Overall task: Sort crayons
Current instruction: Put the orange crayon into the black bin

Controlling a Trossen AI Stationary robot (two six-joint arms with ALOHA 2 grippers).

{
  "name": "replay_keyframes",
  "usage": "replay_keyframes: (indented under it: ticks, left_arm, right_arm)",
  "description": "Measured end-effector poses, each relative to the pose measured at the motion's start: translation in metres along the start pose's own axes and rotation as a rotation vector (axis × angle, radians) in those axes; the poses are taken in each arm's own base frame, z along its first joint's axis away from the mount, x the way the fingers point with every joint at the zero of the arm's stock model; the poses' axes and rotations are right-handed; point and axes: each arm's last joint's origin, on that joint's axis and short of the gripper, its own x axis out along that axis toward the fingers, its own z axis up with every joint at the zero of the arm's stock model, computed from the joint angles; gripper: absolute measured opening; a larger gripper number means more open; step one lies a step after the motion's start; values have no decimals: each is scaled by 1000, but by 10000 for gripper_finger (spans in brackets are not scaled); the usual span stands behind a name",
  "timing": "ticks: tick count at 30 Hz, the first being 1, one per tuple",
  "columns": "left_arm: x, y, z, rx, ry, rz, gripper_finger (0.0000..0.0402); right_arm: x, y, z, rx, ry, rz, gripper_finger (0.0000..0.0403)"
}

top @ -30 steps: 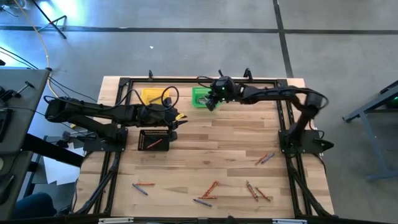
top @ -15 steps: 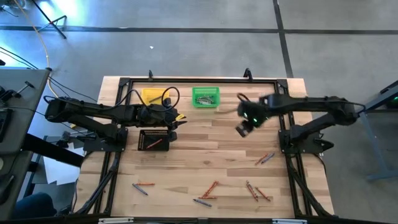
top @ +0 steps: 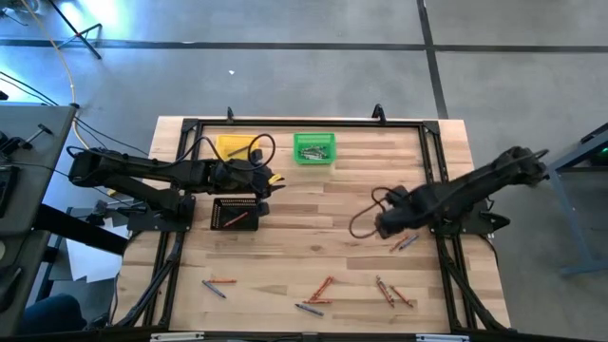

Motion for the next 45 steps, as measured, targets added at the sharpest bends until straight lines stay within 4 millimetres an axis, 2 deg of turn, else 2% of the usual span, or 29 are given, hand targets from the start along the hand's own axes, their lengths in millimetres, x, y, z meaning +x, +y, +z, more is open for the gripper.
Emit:
replay_keyframes:
  ticks: [6,9,18,23,31,45]
  left_arm:
    - [0,2,6,106,-60,25,74]
    - [-1,4,10,126,-83,97,74]
    - [-3,13,3,133,36,434,74]
    - [-4,15,-4,116,106,532,74]
    - [-5,15,-13,131,191,543,74]
    - [-6,13,-19,56,217,500,74]
  right_arm:
    - [18,2,-24,132,36,38,128]
    - [25,5,-35,175,48,85,128]
    - [44,-2,-60,273,68,96,128]
    - [45,-5,-71,301,77,98,128]
    - [47,-8,-80,363,41,85,128]
    - [67,-1,-85,360,3,-41,128]
